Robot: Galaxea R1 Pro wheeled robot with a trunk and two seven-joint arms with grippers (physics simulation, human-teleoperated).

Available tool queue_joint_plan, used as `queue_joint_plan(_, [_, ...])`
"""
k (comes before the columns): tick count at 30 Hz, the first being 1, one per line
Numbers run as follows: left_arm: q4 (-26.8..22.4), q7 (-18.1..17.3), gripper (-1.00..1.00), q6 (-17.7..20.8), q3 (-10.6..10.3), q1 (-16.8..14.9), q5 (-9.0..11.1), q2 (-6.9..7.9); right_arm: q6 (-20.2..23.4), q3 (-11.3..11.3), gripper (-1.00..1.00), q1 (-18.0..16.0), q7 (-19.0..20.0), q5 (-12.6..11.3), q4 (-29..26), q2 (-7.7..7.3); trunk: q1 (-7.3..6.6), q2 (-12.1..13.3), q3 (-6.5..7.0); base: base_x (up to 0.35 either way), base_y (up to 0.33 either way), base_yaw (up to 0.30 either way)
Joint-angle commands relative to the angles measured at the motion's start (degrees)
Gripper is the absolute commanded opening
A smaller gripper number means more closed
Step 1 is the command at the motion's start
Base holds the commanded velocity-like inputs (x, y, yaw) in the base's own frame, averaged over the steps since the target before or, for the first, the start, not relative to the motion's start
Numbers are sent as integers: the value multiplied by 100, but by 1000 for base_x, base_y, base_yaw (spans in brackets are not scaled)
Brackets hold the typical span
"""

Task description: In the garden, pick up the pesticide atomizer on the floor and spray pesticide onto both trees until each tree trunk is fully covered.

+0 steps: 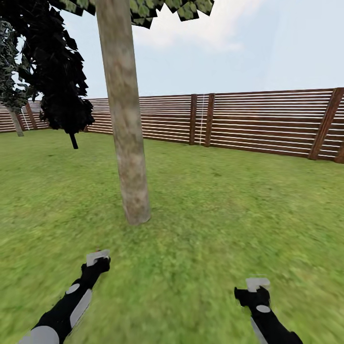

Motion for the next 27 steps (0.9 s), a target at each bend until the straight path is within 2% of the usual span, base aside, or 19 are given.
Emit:
queue_joint_plan(1, [-294, -5, -100, 147, -30, -5, 66, 0, 178, 23, 100, 2, -32, 11, -258, -8, 0, -2, -7, 0, 0, 0])
queue_joint_plan(3, [-728, 2, -100, 356, -45, -9, 61, -21, 342, 45, 100, 2, -39, 18, -598, -7, 0, -2, -7, 0, 0, 0])
queue_joint_plan(5, [-830, 4, -100, 404, -36, -10, 62, -8, 359, 44, 100, 2, -45, 21, -680, -4, 0, -2, -7, 0, 0, 0])
queue_joint_plan(10, [-862, 2, -100, 425, -31, -9, 55, 114, 376, 44, 100, 2, -57, 24, -712, 28, 0, -2, -27, 0, 0, 125])
queue_joint_plan(27, [-865, 5, -100, 428, -36, -4, 54, 148, 394, 91, 100, 2, -74, 34, -696, 47, 0, -2, -122, 0, 0, 224])
